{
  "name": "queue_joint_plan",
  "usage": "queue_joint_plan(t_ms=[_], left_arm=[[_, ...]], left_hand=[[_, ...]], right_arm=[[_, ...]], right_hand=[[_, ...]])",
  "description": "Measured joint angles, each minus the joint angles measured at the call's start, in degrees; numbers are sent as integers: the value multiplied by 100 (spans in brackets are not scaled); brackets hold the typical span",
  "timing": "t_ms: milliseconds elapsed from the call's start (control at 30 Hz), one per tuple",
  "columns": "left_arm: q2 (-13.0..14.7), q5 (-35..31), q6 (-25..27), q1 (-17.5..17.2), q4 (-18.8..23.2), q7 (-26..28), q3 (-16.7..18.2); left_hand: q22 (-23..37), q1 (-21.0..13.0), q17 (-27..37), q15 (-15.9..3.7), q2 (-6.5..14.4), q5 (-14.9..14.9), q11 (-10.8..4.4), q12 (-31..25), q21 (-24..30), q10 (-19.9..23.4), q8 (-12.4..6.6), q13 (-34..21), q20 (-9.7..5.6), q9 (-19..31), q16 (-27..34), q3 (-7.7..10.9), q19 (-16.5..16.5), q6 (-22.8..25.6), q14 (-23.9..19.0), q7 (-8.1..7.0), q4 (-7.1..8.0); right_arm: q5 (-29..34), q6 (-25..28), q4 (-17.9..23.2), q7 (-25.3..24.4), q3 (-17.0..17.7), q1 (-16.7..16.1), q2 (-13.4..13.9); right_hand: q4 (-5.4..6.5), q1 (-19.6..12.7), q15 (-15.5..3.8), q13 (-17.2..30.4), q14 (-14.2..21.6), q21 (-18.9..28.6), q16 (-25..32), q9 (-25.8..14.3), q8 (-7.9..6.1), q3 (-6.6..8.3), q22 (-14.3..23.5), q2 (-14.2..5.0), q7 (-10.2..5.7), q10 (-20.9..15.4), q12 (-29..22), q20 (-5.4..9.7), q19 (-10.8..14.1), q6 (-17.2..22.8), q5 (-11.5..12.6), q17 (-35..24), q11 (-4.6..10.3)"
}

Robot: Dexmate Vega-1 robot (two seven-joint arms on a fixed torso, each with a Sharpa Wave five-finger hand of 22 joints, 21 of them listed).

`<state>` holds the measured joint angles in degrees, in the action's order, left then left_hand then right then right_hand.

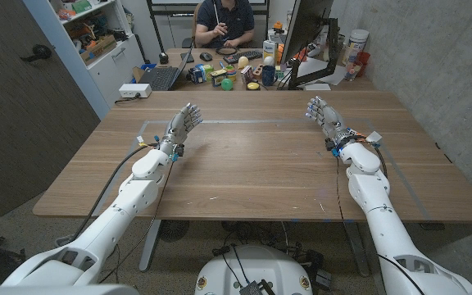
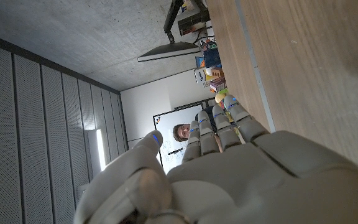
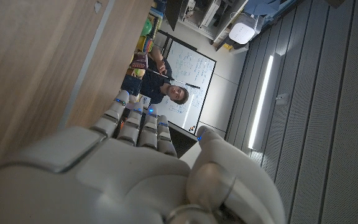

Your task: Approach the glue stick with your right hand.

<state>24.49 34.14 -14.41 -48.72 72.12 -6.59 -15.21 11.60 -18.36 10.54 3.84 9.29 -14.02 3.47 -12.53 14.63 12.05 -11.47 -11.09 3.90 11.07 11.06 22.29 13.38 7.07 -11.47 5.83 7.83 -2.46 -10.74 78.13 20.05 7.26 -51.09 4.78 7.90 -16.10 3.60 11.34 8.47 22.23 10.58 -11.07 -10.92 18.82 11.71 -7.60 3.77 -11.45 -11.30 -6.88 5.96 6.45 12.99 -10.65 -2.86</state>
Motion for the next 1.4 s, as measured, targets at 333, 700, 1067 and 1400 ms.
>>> queue_joint_plan(t_ms=[333, 700, 1067, 1400], left_arm=[[-194, -204, 83, -14, -76, -219, 221], [-340, -366, 157, -59, -83, -349, 406], [-427, -471, 236, -121, 3, -417, 537], [-484, -547, 294, -162, 59, -461, 620]], left_hand=[[0, 0, 0, 0, 0, 0, 0, 0, 0, -1, 0, 1, 0, 0, 0, 23, 0, 0, 0, 0, -23], [-1, 0, -1, 0, 0, 0, -1, 0, 0, -1, 0, 1, 13, -1, 0, 47, 12, -1, 0, 0, 0], [-1, 0, -1, 0, 0, 0, 21, 0, 0, 21, 0, 1, 20, -1, 0, 47, 20, -1, 0, 0, 0], [-1, 0, -2, 0, 0, 0, 21, 0, -1, 21, 0, 2, 20, -1, 0, 47, 19, -1, 0, 0, 0]], right_arm=[[1428, -307, 179, 368, 842, 89, -729], [2621, -1098, 210, 118, 1281, 187, -1041], [4157, -1717, 147, -1051, 1393, 220, -1087], [5974, -1662, 145, -2693, 1123, 228, -764]], right_hand=[[-60, 16, 48, 0, -324, -107, -22, 0, 30, -61, -27, 119, -123, 184, 33, -131, -195, -167, 0, 0, 37], [-78, 197, -106, -1, -777, -340, -45, 1, 5, -285, -26, 375, -142, 258, 33, 34, -726, -267, 0, -1, 69], [-69, 372, 101, -1, -775, -406, 24, 1, 5, -547, -26, 688, -257, 329, 33, -34, -865, -276, 0, -2, 79], [-159, 362, 96, 27, -780, -438, 50, 1, 5, -731, -25, 957, -441, 617, 32, -453, -836, -506, 35, -8, 118]])
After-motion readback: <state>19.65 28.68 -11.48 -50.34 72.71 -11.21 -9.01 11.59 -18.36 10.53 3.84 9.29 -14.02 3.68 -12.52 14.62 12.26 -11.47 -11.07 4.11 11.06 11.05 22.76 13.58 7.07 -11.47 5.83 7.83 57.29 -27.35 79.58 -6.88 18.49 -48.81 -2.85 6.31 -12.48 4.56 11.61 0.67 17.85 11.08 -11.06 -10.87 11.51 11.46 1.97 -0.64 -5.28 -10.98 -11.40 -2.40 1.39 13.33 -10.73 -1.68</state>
